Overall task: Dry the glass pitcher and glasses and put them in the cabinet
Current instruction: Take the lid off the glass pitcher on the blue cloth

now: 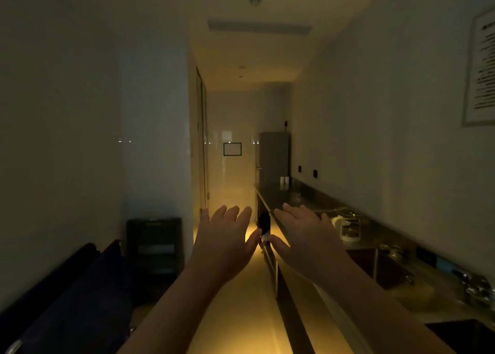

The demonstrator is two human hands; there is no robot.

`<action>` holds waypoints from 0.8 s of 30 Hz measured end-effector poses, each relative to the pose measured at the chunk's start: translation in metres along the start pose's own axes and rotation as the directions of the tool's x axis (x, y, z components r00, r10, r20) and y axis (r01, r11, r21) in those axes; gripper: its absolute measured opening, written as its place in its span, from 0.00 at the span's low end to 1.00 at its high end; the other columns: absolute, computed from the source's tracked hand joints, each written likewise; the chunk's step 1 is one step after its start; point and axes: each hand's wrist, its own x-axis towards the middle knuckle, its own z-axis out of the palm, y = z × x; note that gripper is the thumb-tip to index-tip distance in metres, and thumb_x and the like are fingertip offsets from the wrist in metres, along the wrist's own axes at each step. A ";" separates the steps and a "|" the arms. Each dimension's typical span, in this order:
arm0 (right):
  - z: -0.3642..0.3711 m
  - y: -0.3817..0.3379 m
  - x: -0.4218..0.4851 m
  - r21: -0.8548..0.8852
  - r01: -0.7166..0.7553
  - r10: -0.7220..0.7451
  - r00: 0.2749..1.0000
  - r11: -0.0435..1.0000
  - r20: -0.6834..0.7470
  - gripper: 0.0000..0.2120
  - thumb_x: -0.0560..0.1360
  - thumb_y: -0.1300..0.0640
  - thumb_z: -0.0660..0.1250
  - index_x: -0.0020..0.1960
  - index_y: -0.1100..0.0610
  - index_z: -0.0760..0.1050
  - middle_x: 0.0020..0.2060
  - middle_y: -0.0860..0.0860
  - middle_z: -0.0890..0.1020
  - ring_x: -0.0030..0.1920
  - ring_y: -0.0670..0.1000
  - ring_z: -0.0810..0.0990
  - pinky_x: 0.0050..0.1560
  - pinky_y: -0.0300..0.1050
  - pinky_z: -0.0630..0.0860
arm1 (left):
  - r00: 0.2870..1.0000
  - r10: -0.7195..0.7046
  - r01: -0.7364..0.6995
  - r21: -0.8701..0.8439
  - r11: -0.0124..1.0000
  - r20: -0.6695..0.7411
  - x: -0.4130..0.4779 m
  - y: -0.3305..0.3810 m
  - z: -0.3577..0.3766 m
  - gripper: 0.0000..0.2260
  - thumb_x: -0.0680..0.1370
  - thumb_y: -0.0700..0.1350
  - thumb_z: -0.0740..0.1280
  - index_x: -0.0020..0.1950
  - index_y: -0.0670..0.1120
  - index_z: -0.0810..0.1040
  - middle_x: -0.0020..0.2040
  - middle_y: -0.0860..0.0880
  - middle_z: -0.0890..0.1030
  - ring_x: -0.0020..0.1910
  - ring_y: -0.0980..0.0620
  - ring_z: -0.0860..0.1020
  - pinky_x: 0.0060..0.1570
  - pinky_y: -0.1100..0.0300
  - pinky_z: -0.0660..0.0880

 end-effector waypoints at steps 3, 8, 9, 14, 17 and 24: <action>0.013 -0.002 0.015 0.007 0.014 -0.014 1.000 1.000 -0.014 0.26 0.79 0.41 0.52 0.74 0.48 0.54 0.75 0.47 0.55 0.74 0.51 0.53 0.71 0.55 0.52 | 1.000 0.016 -0.015 0.016 1.000 -0.026 0.011 -0.010 0.013 0.26 0.79 0.60 0.47 0.75 0.53 0.51 0.75 0.52 0.58 0.74 0.51 0.54 0.72 0.48 0.47; 0.039 -0.019 0.055 0.037 0.014 -0.013 1.000 0.999 -0.017 0.25 0.79 0.42 0.53 0.74 0.48 0.55 0.74 0.46 0.56 0.74 0.49 0.53 0.72 0.54 0.51 | 0.999 0.019 -0.019 0.003 1.000 -0.043 0.039 -0.046 0.037 0.25 0.79 0.60 0.47 0.75 0.53 0.51 0.75 0.52 0.57 0.74 0.52 0.55 0.71 0.49 0.48; 0.046 -0.024 0.066 0.043 0.013 -0.012 1.000 0.999 -0.022 0.25 0.79 0.43 0.53 0.74 0.48 0.55 0.74 0.46 0.57 0.74 0.49 0.54 0.72 0.54 0.51 | 0.999 0.022 -0.022 -0.006 1.000 -0.050 0.046 -0.056 0.043 0.25 0.79 0.60 0.47 0.75 0.53 0.51 0.75 0.52 0.57 0.74 0.52 0.55 0.71 0.49 0.48; 0.077 -0.058 0.131 0.047 0.012 -0.011 1.000 0.999 -0.015 0.25 0.79 0.43 0.53 0.73 0.48 0.55 0.74 0.46 0.57 0.74 0.50 0.53 0.72 0.55 0.50 | 0.995 0.054 -0.057 -0.030 0.998 -0.082 0.096 -0.114 0.070 0.25 0.79 0.60 0.48 0.75 0.53 0.52 0.75 0.52 0.58 0.73 0.52 0.55 0.71 0.49 0.49; 0.096 -0.076 0.176 0.042 -0.003 0.004 1.000 0.999 -0.021 0.25 0.79 0.43 0.53 0.73 0.48 0.55 0.74 0.46 0.57 0.74 0.50 0.52 0.72 0.56 0.49 | 0.994 0.072 -0.074 -0.031 0.997 -0.077 0.130 -0.150 0.086 0.26 0.79 0.60 0.48 0.75 0.53 0.52 0.75 0.52 0.58 0.73 0.52 0.55 0.71 0.48 0.48; 0.149 -0.091 0.261 0.044 -0.068 0.068 0.998 0.997 0.013 0.25 0.79 0.43 0.53 0.73 0.48 0.55 0.74 0.47 0.57 0.74 0.50 0.53 0.72 0.56 0.50 | 0.991 0.129 -0.131 -0.051 0.990 -0.041 0.196 -0.205 0.141 0.25 0.79 0.59 0.49 0.75 0.52 0.54 0.73 0.53 0.61 0.72 0.53 0.58 0.71 0.50 0.50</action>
